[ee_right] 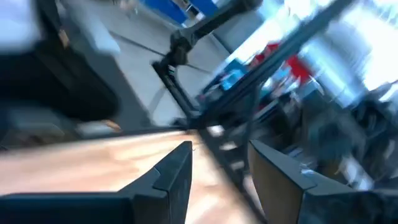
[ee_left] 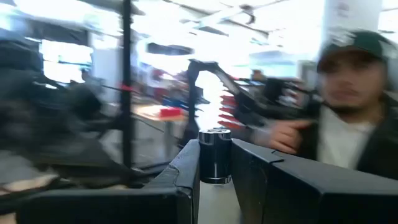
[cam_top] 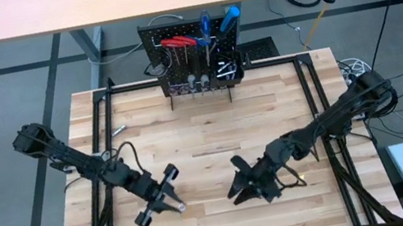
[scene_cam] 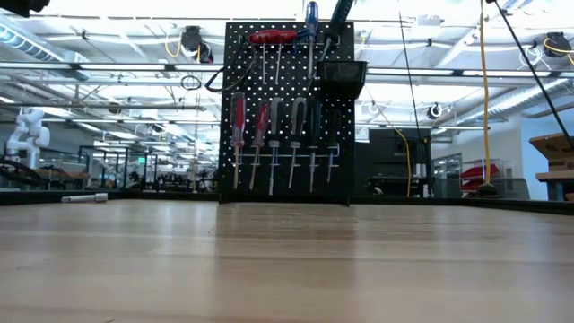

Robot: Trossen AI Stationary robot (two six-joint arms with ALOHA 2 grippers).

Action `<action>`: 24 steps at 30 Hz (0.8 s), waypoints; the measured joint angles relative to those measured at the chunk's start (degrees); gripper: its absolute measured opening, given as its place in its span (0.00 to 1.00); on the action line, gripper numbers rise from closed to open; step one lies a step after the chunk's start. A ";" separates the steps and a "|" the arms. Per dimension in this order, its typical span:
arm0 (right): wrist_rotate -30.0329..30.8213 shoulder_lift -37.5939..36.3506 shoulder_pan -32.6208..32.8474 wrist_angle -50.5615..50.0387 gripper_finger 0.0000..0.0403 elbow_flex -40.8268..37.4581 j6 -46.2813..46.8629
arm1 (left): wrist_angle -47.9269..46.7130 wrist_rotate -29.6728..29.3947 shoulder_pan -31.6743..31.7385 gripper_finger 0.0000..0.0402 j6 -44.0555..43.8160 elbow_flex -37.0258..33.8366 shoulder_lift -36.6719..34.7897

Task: Hang tools onto peg board
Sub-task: Put the socket wrench into the black bin on the peg board

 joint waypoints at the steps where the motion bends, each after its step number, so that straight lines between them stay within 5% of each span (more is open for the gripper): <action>1: 0.97 1.12 0.37 2.34 0.37 -0.04 -4.54 | 0.77 -1.57 0.05 0.16 0.00 0.00 0.03; 4: 7.98 4.36 1.21 13.99 0.37 -0.01 -13.64 | 3.88 -5.78 0.05 0.16 -0.02 0.00 1.12; 8: 17.59 8.11 1.02 25.76 0.38 2.27 -14.40 | 7.95 -9.54 0.05 0.16 -0.12 0.00 3.77; 15: 18.74 13.51 0.56 18.27 0.47 10.38 -13.74 | 13.91 -14.59 1.55 0.16 -1.66 0.10 8.34; 24: 30.66 16.80 2.76 14.49 0.63 14.93 -21.60 | 14.96 -14.57 2.66 0.16 -3.69 0.94 10.21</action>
